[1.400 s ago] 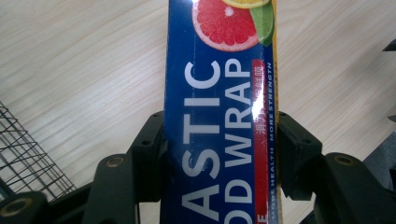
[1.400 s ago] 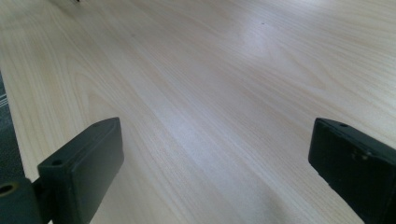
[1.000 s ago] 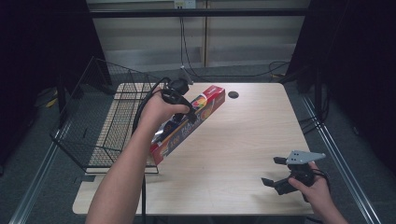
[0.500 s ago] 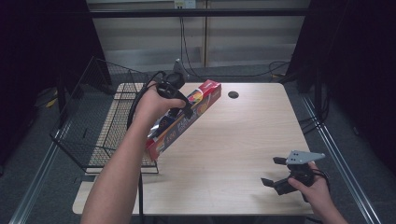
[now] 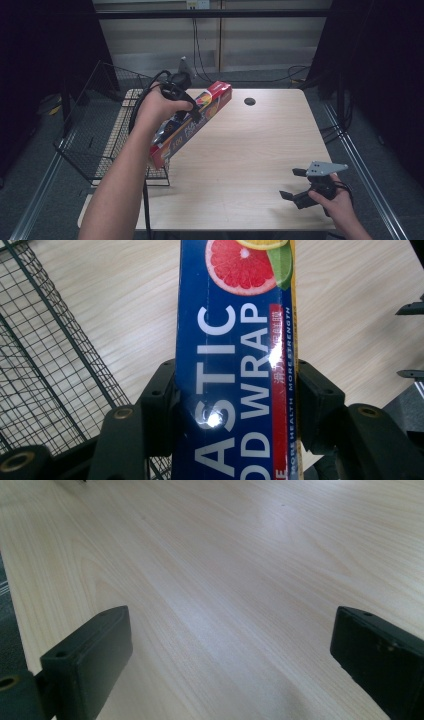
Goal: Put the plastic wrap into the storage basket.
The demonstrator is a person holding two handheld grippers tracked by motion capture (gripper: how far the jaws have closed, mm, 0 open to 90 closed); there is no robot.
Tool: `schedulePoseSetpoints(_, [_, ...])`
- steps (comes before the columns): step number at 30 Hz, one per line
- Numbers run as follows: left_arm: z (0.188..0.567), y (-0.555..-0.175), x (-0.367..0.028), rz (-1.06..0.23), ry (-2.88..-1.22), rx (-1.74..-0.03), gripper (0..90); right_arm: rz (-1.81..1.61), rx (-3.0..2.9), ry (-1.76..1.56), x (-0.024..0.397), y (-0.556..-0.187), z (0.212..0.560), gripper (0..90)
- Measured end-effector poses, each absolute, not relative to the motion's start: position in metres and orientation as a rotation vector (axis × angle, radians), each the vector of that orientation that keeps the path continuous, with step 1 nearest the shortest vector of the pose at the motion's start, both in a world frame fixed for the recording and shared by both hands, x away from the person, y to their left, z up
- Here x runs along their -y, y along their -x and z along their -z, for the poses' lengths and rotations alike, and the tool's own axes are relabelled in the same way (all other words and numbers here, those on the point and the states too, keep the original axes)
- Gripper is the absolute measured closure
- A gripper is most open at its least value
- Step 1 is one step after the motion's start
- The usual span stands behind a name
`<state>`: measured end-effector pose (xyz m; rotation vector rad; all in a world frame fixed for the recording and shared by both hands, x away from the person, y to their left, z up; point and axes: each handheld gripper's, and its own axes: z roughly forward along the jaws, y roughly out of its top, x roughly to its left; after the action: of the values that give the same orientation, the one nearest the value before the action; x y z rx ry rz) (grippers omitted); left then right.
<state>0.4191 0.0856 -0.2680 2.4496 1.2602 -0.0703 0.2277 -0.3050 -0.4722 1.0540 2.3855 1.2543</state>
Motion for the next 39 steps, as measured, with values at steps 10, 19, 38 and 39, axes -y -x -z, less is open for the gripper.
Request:
schedulePoseSetpoints(10, [0.263,-0.419,-0.098,0.056,-2.439,-1.292,44.8,-1.252,-2.383,-1.049,0.305,-0.228,0.472,3.1])
schedulePoseSetpoints(19, [0.259,-0.420,-0.105,0.054,-2.433,-1.310,44.8,-1.254,-2.386,-1.047,0.304,-0.228,0.473,3.1])
schedulePoseSetpoints(38, [0.251,-0.420,-0.126,0.037,-2.372,-1.389,44.8,-1.250,-2.387,-1.050,0.304,-0.227,0.473,3.1])
schedulePoseSetpoints(39, [0.251,-0.420,-0.126,0.037,-2.372,-1.389,44.8,-1.250,-2.387,-1.050,0.304,-0.227,0.473,3.1])
